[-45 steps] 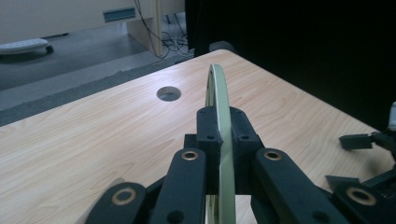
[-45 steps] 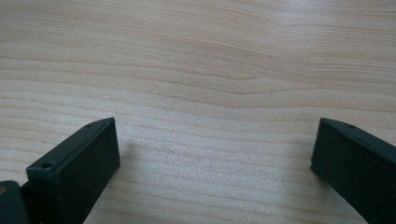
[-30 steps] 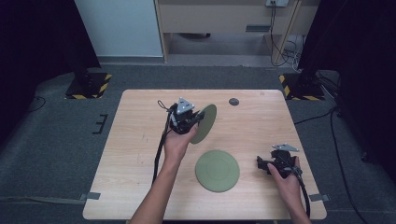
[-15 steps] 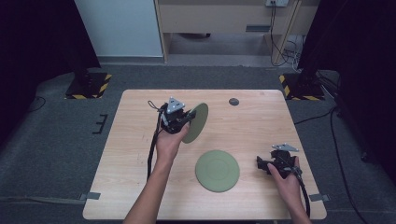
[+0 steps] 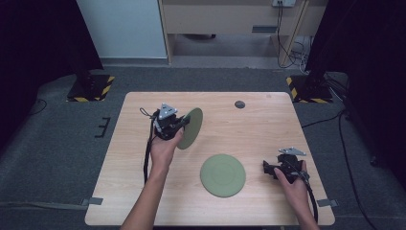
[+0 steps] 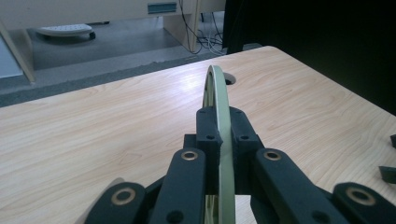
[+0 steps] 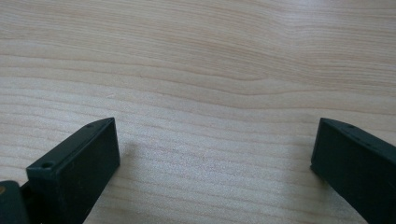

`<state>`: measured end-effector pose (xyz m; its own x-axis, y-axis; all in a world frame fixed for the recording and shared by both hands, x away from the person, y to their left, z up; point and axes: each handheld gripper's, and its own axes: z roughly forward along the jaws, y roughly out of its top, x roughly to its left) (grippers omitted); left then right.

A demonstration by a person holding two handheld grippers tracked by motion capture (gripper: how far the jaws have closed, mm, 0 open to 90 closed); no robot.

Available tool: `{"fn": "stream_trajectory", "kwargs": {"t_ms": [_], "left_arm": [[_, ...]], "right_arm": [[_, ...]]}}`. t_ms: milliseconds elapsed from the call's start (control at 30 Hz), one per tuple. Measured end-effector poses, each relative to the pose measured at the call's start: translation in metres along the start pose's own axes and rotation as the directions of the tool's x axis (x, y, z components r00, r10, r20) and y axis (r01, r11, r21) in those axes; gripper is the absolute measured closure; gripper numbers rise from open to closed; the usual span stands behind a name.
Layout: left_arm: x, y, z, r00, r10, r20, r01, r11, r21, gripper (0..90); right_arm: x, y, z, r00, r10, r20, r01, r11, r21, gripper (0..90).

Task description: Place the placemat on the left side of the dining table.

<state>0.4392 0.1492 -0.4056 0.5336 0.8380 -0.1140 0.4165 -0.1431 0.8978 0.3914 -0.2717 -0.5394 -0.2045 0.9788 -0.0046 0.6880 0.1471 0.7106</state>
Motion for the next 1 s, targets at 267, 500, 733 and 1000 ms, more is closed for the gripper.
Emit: {"fn": "stream_trajectory", "kwargs": {"t_ms": [267, 500, 733, 1000], "left_arm": [[0.013, -0.011, -0.010, 0.9993, -0.018, -0.033, 0.018, 0.9998, -0.004, 85.3], [0.021, -0.015, -0.017, 0.9984, -0.035, -0.045, 0.034, 0.9993, -0.014, 85.3], [0.028, -0.018, -0.022, 0.9967, -0.050, -0.064, 0.049, 0.9986, -0.023, 85.3], [0.036, -0.020, -0.028, 0.9949, -0.061, -0.081, 0.059, 0.9979, -0.026, 85.3]], "right_arm": [[0.000, 0.000, 0.000, 1.0000, -0.004, -0.003, 0.004, 1.000, 0.000, 1.3], [0.000, 0.000, 0.000, 1.0000, -0.005, -0.006, 0.005, 1.000, 0.000, 1.2], [0.001, 0.001, 0.001, 0.9999, -0.006, -0.008, 0.006, 1.000, 0.001, 1.0], [0.001, 0.001, 0.001, 0.9999, -0.006, -0.008, 0.006, 1.000, 0.001, 1.0]]}}
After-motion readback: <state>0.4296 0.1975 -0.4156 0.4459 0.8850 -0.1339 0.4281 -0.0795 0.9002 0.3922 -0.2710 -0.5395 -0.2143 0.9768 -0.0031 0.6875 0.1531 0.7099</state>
